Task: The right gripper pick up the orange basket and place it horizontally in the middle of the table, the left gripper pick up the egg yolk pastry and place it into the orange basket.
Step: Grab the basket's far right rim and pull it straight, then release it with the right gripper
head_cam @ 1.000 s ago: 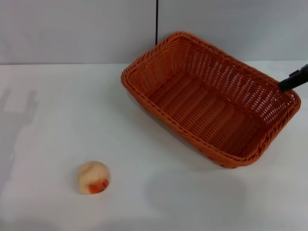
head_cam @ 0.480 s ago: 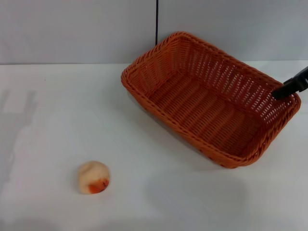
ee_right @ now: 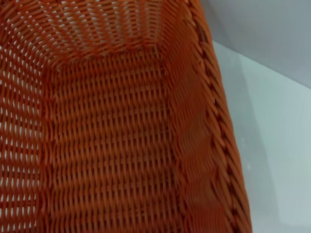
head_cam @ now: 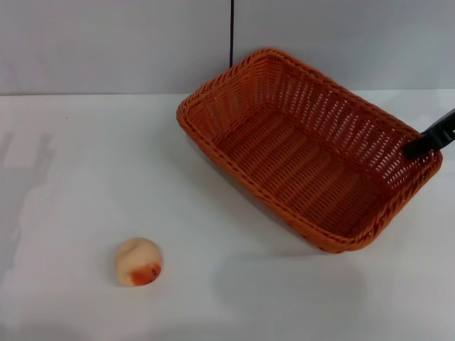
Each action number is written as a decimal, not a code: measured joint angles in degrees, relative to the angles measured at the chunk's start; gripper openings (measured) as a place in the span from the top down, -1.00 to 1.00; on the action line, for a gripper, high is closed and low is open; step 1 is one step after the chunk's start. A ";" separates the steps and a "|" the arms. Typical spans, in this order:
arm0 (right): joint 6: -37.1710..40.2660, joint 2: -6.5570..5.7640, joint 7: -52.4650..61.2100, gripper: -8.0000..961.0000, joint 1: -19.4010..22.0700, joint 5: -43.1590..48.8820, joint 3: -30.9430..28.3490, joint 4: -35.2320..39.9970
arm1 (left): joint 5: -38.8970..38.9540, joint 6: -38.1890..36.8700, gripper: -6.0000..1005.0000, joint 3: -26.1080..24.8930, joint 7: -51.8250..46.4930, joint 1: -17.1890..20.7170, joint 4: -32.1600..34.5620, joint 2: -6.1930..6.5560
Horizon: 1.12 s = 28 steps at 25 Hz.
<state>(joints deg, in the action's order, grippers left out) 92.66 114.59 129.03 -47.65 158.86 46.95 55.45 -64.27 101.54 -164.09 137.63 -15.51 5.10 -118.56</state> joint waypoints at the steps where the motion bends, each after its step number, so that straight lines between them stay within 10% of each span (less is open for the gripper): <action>1: 0.00 0.01 0.00 0.39 0.06 -0.01 -0.10 0.07 | 0.00 0.00 -0.60 0.00 0.00 0.00 0.00 0.00; 14: 0.27 2.18 -2.37 0.57 4.42 -6.04 0.17 8.27 | -0.03 -0.53 -0.60 -0.04 0.00 -0.22 0.00 0.00; 28: 3.96 -0.64 -4.78 0.59 9.47 -22.89 -0.65 9.00 | 0.21 -0.83 -0.60 -0.12 0.00 -0.56 -0.17 0.00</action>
<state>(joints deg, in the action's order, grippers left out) 96.63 113.95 124.26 -38.18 135.96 46.30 64.46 -64.06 100.71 -164.20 137.64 -16.06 4.93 -118.56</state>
